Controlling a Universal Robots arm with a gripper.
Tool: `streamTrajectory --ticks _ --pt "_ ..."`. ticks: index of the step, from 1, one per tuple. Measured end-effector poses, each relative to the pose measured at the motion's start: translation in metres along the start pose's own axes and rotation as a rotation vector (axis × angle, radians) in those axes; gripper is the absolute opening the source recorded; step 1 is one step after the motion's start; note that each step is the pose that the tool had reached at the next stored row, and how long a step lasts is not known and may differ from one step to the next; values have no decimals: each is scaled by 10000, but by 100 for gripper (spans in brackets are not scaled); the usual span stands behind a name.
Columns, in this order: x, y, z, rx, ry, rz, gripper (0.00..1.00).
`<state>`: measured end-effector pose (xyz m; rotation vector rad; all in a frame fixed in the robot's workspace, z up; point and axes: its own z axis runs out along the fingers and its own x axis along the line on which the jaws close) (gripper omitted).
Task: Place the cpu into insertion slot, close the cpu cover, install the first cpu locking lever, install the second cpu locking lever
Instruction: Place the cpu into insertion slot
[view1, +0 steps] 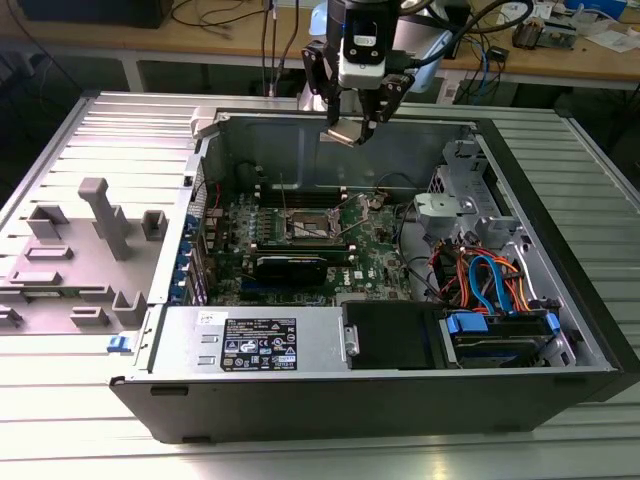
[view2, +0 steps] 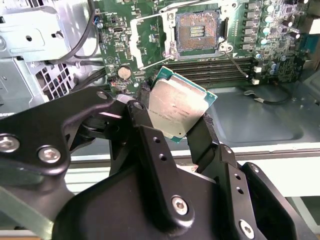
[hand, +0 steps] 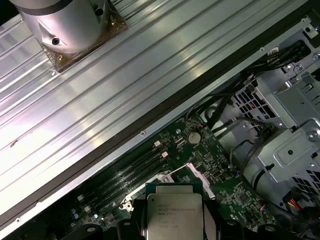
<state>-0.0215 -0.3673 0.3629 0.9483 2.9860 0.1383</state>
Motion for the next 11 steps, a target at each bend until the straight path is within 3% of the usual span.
streamTrajectory --ticks 11 --pt "0 0 1 -2 0 6 54"
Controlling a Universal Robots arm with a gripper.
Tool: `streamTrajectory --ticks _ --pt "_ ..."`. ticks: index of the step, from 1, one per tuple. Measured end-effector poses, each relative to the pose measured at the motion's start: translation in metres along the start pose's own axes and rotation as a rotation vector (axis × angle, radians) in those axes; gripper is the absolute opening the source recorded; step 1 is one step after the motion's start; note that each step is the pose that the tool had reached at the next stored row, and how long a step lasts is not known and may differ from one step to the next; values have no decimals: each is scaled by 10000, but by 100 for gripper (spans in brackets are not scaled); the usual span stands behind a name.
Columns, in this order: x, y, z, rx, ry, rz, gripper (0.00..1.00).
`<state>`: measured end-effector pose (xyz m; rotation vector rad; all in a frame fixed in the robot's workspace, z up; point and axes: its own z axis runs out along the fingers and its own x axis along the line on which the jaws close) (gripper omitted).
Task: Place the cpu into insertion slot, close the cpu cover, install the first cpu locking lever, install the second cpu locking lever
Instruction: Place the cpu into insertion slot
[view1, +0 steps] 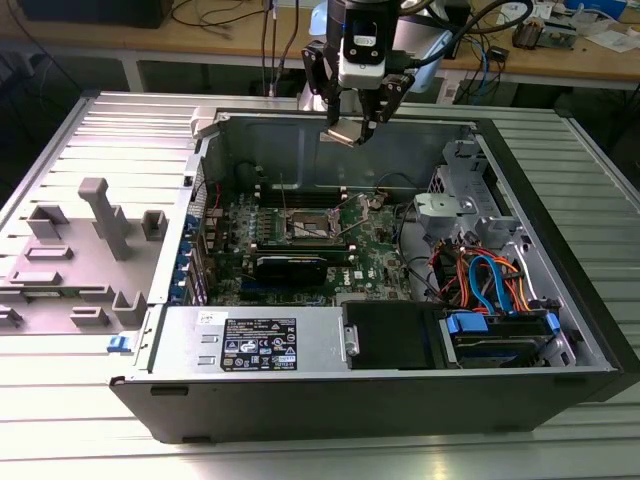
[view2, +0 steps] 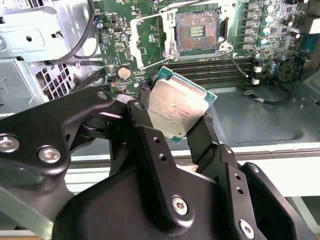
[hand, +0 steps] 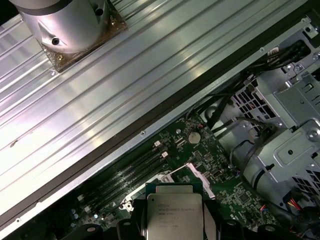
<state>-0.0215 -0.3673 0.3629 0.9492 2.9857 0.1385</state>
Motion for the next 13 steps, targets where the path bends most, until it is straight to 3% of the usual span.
streamTrajectory --ticks 3,11,13 --pt "0 0 2 -1 -9 94 54" --pt "-1 -3 29 -17 -96 1081 54" --pt "-1 -3 30 -13 -97 1148 54"
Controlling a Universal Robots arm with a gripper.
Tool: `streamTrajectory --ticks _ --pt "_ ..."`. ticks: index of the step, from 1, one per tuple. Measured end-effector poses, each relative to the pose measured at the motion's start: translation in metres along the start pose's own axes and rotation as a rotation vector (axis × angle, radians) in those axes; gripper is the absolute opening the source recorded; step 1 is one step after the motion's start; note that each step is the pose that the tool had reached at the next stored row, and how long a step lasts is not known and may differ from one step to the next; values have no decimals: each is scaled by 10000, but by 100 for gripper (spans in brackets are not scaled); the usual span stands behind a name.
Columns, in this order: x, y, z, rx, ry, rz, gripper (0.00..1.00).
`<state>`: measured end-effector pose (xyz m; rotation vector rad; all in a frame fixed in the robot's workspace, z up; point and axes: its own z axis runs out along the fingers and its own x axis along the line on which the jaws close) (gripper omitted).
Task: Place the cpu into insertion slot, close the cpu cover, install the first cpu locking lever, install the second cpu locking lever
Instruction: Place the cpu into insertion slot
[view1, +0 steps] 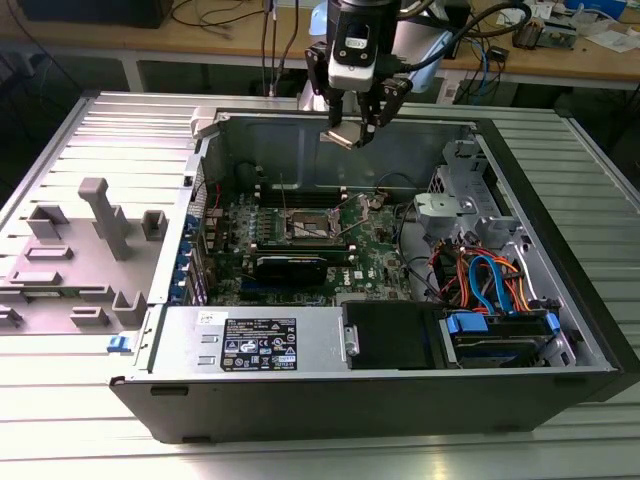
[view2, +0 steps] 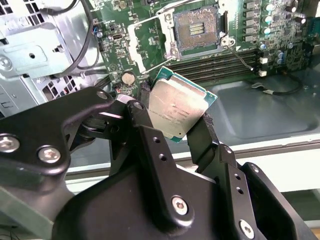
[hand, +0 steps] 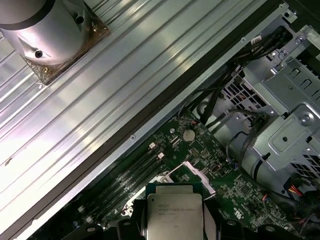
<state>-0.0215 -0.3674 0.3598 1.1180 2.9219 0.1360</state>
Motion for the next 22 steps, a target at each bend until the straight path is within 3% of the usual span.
streamTrajectory --ticks 6,9,15,22 --pt "7 -6 6 -3 -3 54 54" --pt "7 -9 36 9 -63 519 54" --pt "6 -16 99 64 -146 982 54" --pt "7 -27 201 151 -104 1525 54"
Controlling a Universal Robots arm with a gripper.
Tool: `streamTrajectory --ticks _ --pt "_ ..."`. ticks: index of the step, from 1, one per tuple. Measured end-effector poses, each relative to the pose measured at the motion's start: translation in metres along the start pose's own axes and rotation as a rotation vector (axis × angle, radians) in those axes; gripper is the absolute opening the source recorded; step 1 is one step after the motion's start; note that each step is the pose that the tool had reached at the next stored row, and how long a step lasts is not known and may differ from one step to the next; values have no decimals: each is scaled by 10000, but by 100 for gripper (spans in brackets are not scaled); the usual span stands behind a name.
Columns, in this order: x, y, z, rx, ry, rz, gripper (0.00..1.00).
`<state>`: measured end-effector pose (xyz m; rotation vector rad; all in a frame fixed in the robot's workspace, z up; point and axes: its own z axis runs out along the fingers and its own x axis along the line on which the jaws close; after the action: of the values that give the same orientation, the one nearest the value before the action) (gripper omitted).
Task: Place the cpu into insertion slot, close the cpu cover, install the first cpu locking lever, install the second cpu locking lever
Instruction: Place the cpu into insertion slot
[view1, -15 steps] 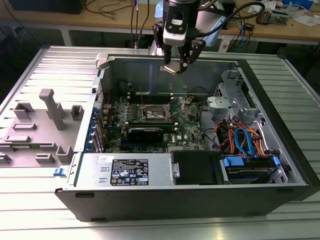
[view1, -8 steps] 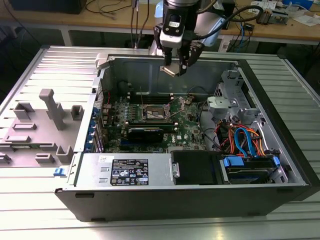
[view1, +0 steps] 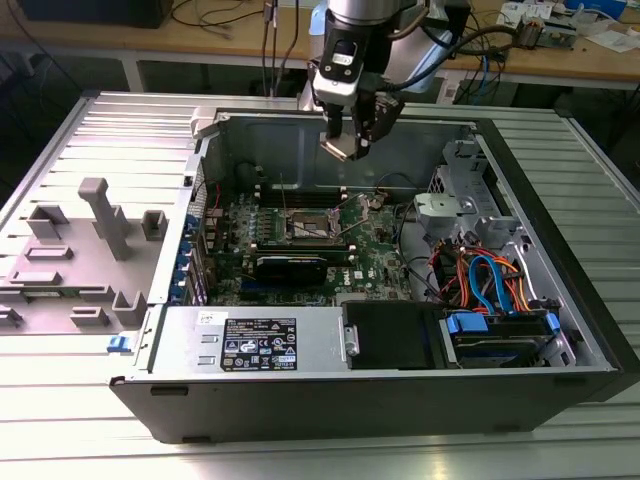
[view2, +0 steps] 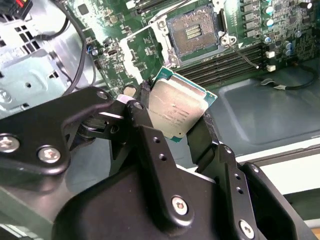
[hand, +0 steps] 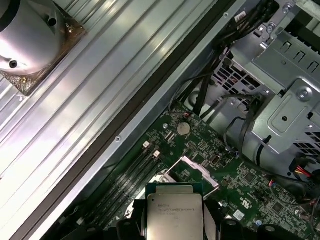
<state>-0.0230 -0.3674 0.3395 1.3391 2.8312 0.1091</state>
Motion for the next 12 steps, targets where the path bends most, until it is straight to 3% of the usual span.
streamTrajectory --ticks 4,8,12 --pt "-1 -4 52 22 -5 443 54" --pt "27 -59 57 27 39 491 54" --pt "67 -117 117 50 1 584 54"
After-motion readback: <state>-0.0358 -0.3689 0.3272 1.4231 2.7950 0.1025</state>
